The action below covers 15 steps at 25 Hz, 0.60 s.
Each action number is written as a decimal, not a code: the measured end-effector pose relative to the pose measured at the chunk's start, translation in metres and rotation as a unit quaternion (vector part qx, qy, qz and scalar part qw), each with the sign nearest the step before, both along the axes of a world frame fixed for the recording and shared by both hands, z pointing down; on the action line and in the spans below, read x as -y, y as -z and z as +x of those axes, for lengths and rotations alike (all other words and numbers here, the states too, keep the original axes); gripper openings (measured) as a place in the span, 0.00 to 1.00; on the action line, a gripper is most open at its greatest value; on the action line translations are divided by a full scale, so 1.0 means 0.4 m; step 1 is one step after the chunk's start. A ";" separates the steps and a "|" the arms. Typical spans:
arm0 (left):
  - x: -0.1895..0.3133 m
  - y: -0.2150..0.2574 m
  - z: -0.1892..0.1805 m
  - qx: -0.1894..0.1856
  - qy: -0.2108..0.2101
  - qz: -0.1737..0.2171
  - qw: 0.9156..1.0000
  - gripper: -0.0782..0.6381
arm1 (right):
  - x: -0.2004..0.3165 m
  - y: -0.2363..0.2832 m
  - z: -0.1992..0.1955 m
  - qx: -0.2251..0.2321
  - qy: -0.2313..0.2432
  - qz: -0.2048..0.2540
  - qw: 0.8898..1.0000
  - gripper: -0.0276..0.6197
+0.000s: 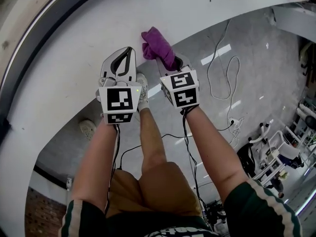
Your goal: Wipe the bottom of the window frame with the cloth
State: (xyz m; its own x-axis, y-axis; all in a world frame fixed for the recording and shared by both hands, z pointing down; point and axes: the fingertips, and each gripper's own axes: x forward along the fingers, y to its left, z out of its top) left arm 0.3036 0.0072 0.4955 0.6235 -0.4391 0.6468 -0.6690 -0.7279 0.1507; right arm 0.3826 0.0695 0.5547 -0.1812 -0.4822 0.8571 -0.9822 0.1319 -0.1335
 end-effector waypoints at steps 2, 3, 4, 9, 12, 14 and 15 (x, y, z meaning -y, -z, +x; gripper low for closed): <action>-0.008 0.013 -0.056 -0.006 0.009 -0.001 1.000 0.12 | -0.010 0.006 -0.050 -0.007 0.011 -0.002 1.000 0.20; -0.008 0.020 -0.072 -0.008 0.011 0.000 1.000 0.12 | -0.010 0.009 -0.067 -0.009 0.016 -0.003 1.000 0.20; -0.002 0.027 -0.078 -0.008 0.012 0.004 1.000 0.12 | -0.005 0.010 -0.075 -0.010 0.020 -0.002 1.000 0.20; -0.005 0.048 -0.105 -0.007 0.008 0.004 1.000 0.12 | -0.011 0.001 -0.101 -0.022 0.020 -0.004 1.000 0.20; -0.004 0.052 -0.151 -0.003 0.020 0.006 1.000 0.12 | -0.008 0.002 -0.127 -0.020 0.018 -0.001 1.000 0.20; -0.010 0.055 -0.176 -0.003 0.024 0.008 1.000 0.12 | -0.013 0.003 -0.142 -0.022 0.018 0.002 1.000 0.20; -0.016 0.056 -0.187 -0.004 0.026 0.008 1.000 0.12 | -0.017 0.003 -0.149 -0.025 0.017 0.003 1.000 0.20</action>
State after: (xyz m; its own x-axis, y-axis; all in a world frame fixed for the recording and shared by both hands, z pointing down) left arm 0.2287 0.0134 0.4732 0.6046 -0.4818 0.6343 -0.7051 -0.6942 0.1447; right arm 0.3231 0.0763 0.5535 -0.1558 -0.4818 0.8623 -0.9824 0.1668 -0.0843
